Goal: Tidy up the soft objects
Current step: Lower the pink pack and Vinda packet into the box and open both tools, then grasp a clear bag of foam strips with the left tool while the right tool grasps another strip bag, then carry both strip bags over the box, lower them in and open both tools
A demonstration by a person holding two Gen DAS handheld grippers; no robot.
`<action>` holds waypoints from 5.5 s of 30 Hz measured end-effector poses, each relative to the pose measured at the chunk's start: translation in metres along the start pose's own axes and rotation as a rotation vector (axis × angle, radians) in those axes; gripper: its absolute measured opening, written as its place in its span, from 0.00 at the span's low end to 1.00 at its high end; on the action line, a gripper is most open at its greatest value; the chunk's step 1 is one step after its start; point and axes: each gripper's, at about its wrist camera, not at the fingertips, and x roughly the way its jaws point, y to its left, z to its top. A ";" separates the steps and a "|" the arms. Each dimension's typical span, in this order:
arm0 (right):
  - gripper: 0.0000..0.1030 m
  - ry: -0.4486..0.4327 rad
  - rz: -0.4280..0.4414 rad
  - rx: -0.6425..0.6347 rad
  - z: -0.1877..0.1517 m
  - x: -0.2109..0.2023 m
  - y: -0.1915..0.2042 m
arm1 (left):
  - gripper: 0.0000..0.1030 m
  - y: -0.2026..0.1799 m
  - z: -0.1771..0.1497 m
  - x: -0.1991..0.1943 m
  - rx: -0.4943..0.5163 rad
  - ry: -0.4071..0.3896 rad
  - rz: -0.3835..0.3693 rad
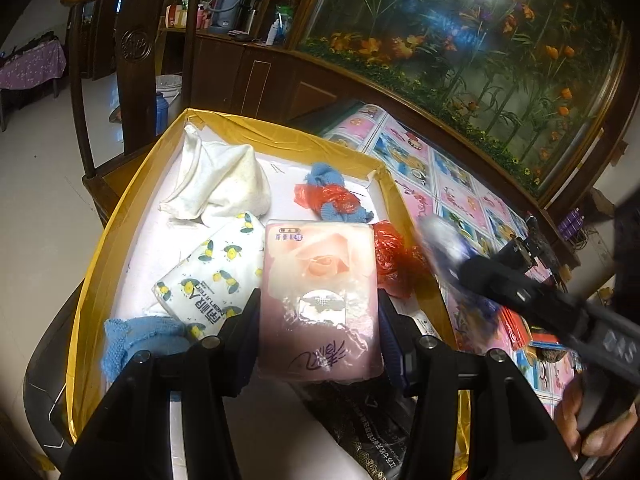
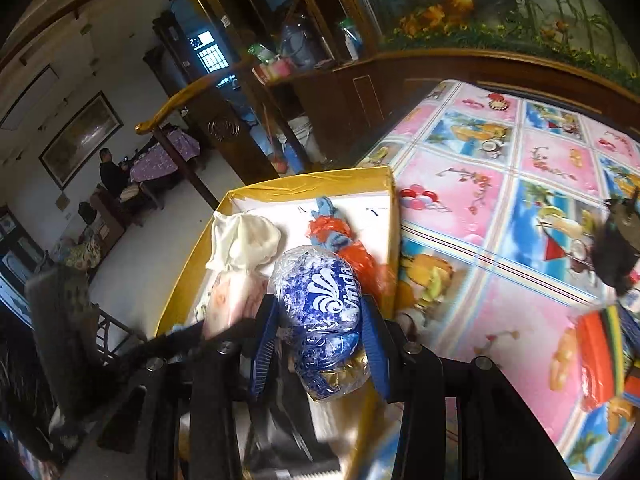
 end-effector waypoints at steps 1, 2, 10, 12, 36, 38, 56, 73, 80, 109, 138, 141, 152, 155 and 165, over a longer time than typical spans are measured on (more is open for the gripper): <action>0.43 0.012 -0.001 0.005 0.005 0.008 0.001 | 0.50 0.000 -0.001 0.000 0.006 -0.001 0.001; 0.43 0.024 -0.003 0.008 0.008 0.016 0.002 | 0.50 0.000 -0.002 0.000 0.006 -0.003 0.000; 0.46 0.074 0.005 0.034 0.019 0.060 0.001 | 0.50 0.003 -0.004 -0.001 0.001 -0.012 -0.014; 0.51 0.080 0.015 0.028 0.020 0.061 0.002 | 0.50 0.004 -0.005 -0.001 0.002 -0.011 -0.017; 0.67 -0.197 0.195 0.005 -0.018 -0.047 -0.020 | 0.58 -0.003 -0.012 -0.008 0.015 -0.006 0.027; 0.70 -0.193 0.263 0.036 -0.025 -0.056 -0.032 | 0.61 -0.005 -0.017 -0.010 0.031 0.007 0.028; 0.82 -0.302 -0.267 0.297 -0.074 -0.184 -0.230 | 0.81 -0.088 -0.037 -0.027 0.206 -0.007 -0.045; 0.81 -0.187 0.076 -0.022 -0.086 -0.191 -0.170 | 0.81 -0.155 -0.038 -0.013 0.306 0.083 -0.128; 0.81 -0.309 0.038 0.203 -0.081 -0.218 -0.209 | 0.81 -0.210 -0.033 0.035 0.348 0.208 -0.159; 0.86 -0.216 0.089 0.238 -0.076 -0.191 -0.211 | 0.41 -0.222 -0.024 0.089 0.259 0.209 -0.096; 0.86 0.205 -0.132 -0.293 -0.120 -0.080 -0.129 | 0.41 -0.165 -0.056 0.008 0.272 0.119 -0.181; 0.86 0.203 -0.139 -0.277 -0.118 -0.079 -0.129 | 0.41 -0.168 -0.058 0.010 0.281 0.123 -0.178; 0.48 0.165 -0.156 -0.187 -0.112 -0.085 -0.139 | 0.41 -0.171 -0.059 0.009 0.293 0.113 -0.166; 0.46 0.152 -0.149 -0.172 -0.111 -0.087 -0.138 | 0.41 -0.171 -0.059 0.008 0.292 0.111 -0.166; 0.46 0.053 -0.117 -0.131 -0.102 -0.106 -0.138 | 0.41 -0.167 -0.055 -0.002 0.280 0.090 -0.171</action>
